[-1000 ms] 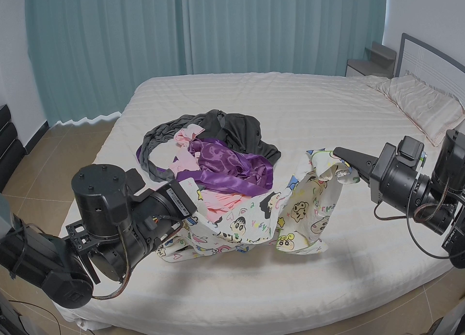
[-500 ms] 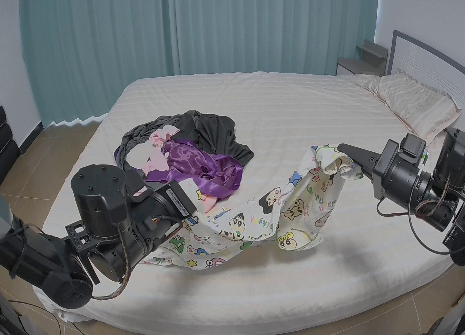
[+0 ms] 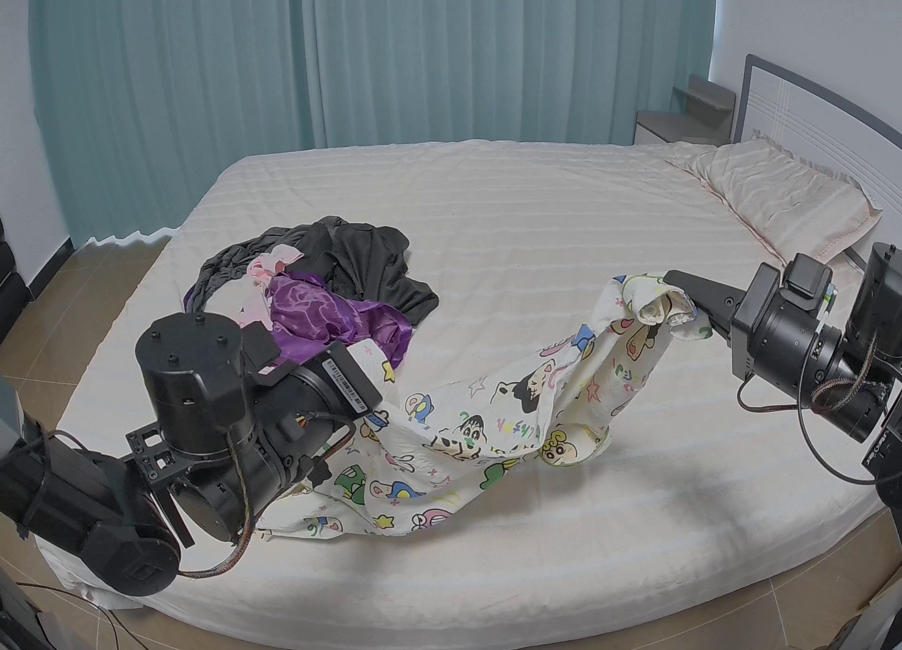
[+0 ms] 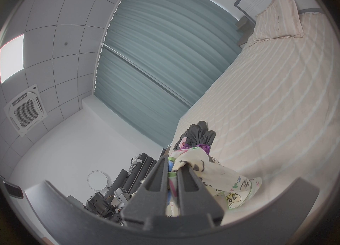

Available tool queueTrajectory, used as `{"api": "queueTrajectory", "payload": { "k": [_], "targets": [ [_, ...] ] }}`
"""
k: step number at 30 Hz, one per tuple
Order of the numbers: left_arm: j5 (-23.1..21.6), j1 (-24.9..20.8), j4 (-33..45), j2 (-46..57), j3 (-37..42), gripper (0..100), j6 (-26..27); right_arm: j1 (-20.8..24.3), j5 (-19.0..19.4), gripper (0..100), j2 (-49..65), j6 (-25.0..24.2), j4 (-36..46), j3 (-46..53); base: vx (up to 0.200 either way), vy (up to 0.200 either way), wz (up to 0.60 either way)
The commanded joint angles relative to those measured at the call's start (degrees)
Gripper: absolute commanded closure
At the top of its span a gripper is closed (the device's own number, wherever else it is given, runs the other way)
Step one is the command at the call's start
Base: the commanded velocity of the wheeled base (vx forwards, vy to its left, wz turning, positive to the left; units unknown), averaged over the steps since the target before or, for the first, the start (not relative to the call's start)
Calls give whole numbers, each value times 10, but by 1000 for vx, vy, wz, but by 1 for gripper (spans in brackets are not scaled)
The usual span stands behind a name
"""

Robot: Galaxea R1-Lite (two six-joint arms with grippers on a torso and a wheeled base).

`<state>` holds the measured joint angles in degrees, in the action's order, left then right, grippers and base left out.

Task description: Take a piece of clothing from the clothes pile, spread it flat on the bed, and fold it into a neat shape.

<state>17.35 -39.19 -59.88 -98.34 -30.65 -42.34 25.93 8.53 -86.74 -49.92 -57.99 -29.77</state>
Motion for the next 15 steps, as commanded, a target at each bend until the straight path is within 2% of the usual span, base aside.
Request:
{"api": "queueTrajectory", "payload": {
  "k": [1,6,15],
  "targets": [
    [-1,0,-1,1,-16,100,0,-16,9,100,4,0,0,0,0,-200,0],
    [-1,0,-1,-4,-38,100,12,-37,25,100,10,0,0,0,0,-200,0],
    [1,0,-1,-5,-40,100,13,-44,25,100,19,1,0,-1,0,-200,0]
  ]
}}
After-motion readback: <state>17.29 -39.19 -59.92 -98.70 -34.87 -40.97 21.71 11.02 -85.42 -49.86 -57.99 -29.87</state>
